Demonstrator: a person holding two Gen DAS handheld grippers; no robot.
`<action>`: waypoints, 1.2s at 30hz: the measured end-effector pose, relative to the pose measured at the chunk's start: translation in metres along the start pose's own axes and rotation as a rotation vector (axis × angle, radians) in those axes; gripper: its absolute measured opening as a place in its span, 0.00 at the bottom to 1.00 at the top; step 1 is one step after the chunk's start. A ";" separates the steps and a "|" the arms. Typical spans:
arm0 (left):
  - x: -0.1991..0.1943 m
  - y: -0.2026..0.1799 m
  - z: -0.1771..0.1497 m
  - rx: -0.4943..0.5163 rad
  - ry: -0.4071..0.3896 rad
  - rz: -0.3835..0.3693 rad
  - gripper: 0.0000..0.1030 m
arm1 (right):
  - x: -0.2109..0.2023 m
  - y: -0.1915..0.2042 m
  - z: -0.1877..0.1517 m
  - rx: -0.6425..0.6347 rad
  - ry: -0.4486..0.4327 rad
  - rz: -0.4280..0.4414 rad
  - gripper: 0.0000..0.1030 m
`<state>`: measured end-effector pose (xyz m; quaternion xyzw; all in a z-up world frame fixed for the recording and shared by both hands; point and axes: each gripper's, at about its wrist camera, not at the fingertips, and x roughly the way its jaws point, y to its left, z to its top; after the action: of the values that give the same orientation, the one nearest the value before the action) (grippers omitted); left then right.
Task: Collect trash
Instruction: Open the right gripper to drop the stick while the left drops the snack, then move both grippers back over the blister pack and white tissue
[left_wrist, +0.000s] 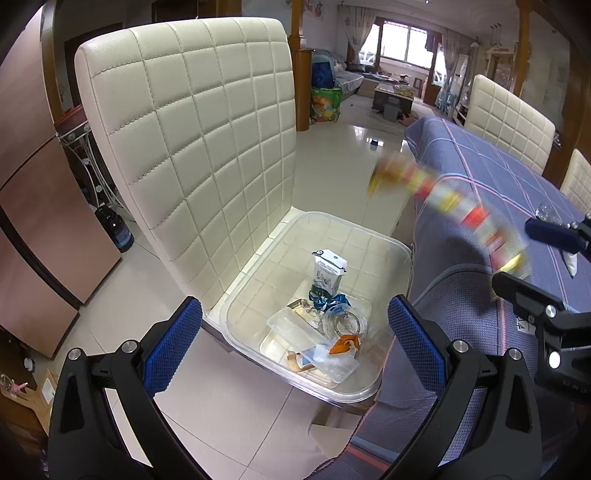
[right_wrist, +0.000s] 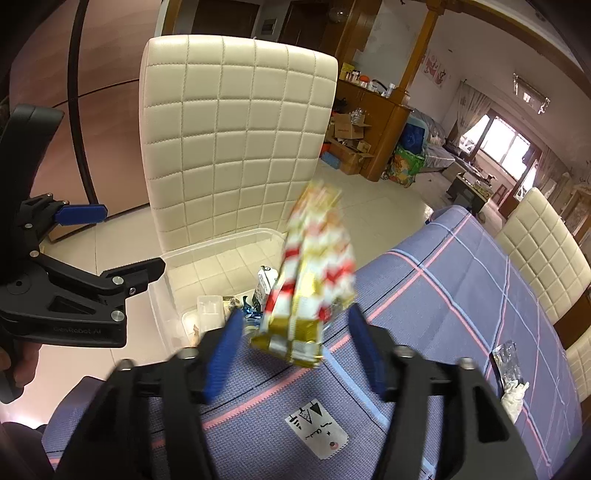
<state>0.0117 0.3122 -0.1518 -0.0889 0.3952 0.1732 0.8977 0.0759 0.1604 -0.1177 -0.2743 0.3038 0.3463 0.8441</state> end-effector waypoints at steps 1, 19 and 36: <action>0.000 0.000 0.000 0.000 0.001 -0.001 0.96 | -0.001 0.000 0.000 0.002 -0.003 -0.007 0.69; -0.006 -0.022 0.001 0.041 0.002 -0.035 0.96 | -0.010 -0.015 -0.010 0.057 0.011 -0.032 0.69; -0.015 -0.112 0.017 0.172 -0.020 -0.138 0.96 | -0.030 -0.150 -0.079 0.435 0.118 -0.214 0.69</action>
<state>0.0570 0.2105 -0.1267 -0.0366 0.3928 0.0772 0.9157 0.1459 0.0030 -0.1115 -0.1365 0.3890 0.1648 0.8961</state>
